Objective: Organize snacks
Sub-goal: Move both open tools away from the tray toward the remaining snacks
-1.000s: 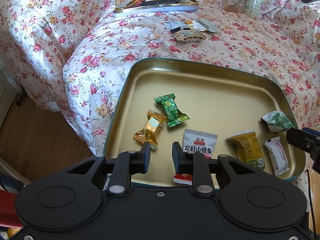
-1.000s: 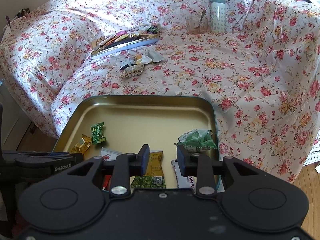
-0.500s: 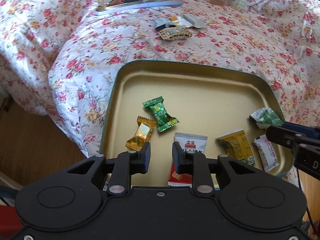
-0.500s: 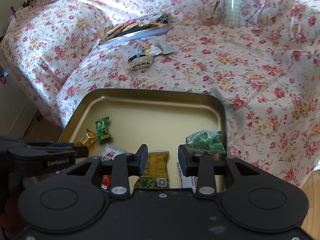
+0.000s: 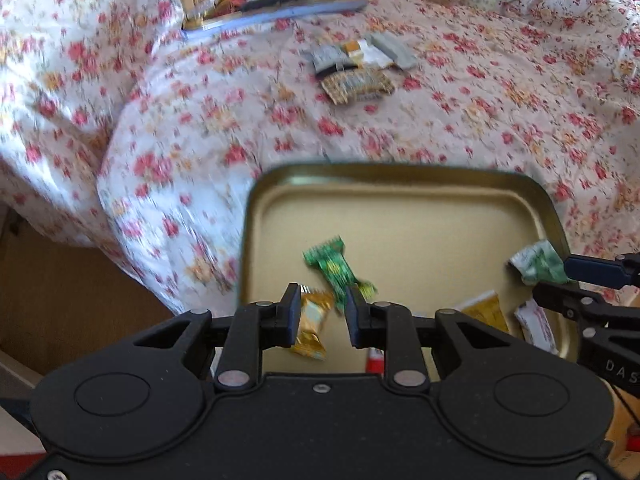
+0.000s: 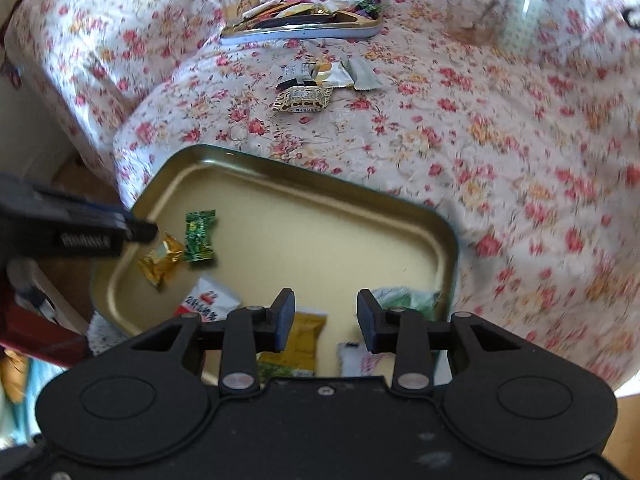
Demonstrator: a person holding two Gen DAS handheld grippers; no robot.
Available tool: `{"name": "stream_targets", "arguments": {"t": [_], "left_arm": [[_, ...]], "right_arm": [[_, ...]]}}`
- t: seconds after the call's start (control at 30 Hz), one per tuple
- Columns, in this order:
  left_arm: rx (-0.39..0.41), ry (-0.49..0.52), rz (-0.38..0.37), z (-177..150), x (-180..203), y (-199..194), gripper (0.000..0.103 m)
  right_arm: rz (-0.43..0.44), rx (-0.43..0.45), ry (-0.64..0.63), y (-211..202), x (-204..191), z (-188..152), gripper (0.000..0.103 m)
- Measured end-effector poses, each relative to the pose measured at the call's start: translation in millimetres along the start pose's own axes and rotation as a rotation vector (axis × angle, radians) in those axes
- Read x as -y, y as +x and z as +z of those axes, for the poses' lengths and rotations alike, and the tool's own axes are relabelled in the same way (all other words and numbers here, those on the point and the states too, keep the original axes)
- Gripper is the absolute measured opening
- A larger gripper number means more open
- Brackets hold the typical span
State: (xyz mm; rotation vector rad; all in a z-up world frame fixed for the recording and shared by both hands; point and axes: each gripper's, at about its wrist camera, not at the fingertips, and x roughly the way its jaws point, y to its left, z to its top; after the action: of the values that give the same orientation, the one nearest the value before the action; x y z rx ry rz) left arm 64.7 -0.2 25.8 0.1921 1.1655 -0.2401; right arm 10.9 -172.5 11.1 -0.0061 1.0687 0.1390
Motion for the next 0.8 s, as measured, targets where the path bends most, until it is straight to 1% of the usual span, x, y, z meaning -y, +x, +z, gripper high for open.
{"name": "stream_targets", "arguments": {"t": [0.1,0.2,0.3,0.5,0.8], "left_arm": [[0.011,0.005,0.014,16.8,-2.4,-3.6,0.034],[0.05,0.027,0.05,34.9,-2.4,-8.2,0.034],[0.077,0.041,0.075,52.5,-3.5,-10.5,0.034],[0.11,0.033,0.067,79.2,-7.8,-7.4,0.035],[0.15,-0.005,0.012,107.7,-14.8,13.8,0.035]], "right_arm": [[-0.006,-0.01,-0.026,3.5,3.1,14.4,0.036],[-0.025,0.0,-0.04,6.9,7.8,30.7,0.036],[-0.034,0.005,-0.026,11.0,17.1,46.6,0.037],[-0.054,0.035,-0.002,22.9,30.9,75.1,0.037],[-0.04,0.095,0.039,43.5,40.8,101.1,0.037]]}}
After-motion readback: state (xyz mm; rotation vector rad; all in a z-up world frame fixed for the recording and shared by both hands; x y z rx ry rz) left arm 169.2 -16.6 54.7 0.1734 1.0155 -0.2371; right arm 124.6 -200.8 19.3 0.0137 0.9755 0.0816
